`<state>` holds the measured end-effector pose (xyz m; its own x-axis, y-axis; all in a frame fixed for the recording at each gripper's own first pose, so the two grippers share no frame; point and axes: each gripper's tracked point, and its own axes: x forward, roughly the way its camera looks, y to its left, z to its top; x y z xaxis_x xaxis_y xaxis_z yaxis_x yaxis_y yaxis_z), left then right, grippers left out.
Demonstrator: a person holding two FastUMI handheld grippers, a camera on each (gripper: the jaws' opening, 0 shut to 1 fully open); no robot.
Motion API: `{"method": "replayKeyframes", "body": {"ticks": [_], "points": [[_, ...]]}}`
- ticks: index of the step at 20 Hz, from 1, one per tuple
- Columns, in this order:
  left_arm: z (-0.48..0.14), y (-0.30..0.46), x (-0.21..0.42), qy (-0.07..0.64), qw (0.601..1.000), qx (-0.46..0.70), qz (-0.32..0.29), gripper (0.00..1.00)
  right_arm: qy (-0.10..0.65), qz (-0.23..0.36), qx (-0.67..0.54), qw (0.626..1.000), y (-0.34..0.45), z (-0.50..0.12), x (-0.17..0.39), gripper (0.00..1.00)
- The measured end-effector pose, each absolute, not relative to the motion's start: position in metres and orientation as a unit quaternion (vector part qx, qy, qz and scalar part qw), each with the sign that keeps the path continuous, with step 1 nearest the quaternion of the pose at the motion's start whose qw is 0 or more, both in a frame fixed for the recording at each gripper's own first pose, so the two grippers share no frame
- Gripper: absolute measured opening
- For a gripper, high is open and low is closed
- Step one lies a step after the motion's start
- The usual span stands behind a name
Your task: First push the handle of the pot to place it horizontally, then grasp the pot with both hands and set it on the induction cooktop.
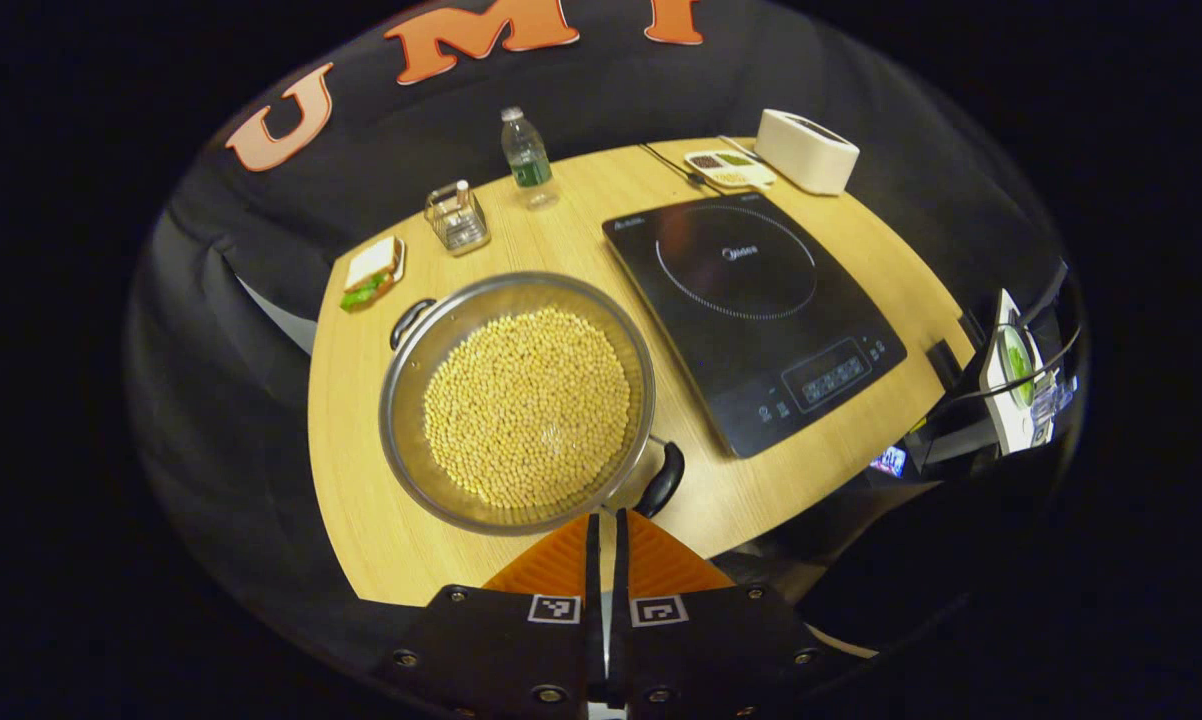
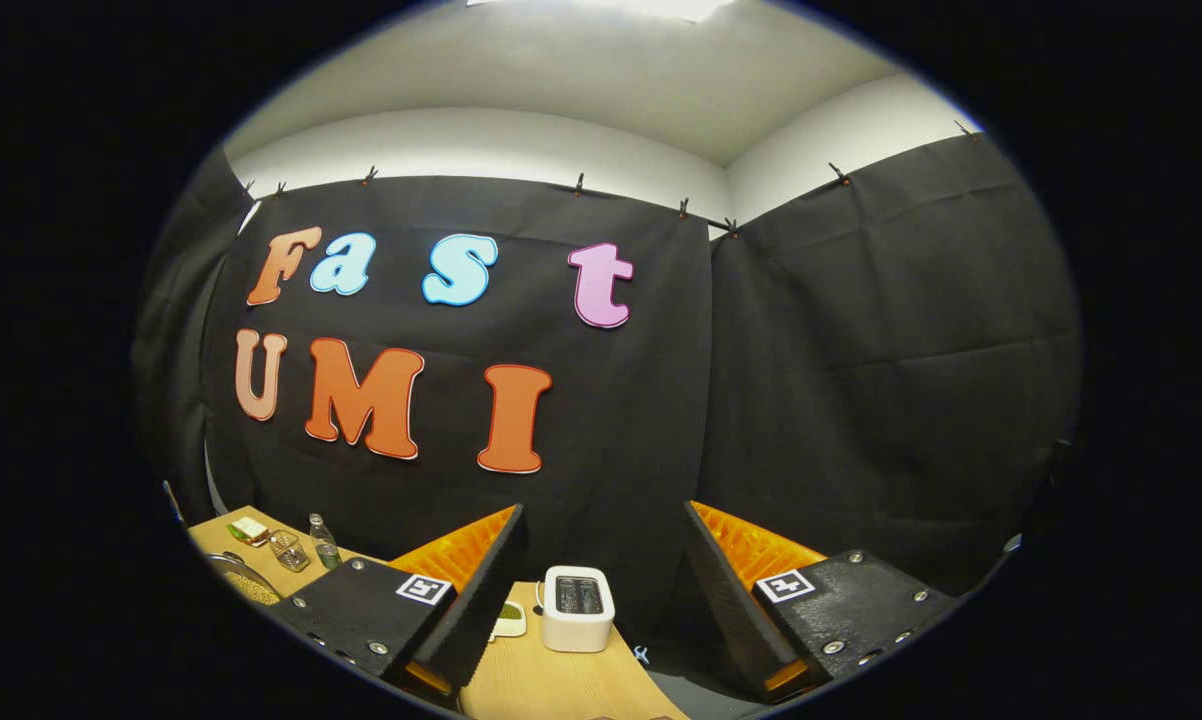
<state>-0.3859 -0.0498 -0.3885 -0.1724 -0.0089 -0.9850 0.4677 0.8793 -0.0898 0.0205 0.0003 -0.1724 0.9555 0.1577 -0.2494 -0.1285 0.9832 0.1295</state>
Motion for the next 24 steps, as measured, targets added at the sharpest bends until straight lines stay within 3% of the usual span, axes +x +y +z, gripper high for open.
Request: {"method": "replayKeyframes", "body": {"ticks": [5,8,10,16,19,24], "points": [[-0.417,-0.027,-0.43,0.783,0.552,0.172,-0.23,0.04,0.128,0.055,0.061,0.988,0.011,-0.159,0.012,0.95],[-0.436,-0.027,-0.445,0.793,0.528,0.173,-0.251,0.03,0.125,0.035,0.054,0.99,0.009,-0.149,0.002,0.93],[-0.446,-0.033,-0.448,0.795,0.522,0.168,-0.258,0.03,0.134,0.026,0.048,0.989,0.008,-0.149,-0.005,0.97],[-0.465,-0.053,-0.442,0.797,0.511,0.16,-0.28,0.02,0.139,-0.016,0.025,0.99,-0.009,-0.136,-0.027,0.93],[-0.469,-0.055,-0.44,0.799,0.507,0.153,-0.284,0.02,0.142,-0.031,0.021,0.989,-0.014,-0.131,-0.034,0.97],[-0.473,-0.067,-0.432,0.81,0.509,0.109,-0.271,0.02,0.146,-0.042,0.007,0.988,-0.015,-0.125,-0.044,0.95]]}}
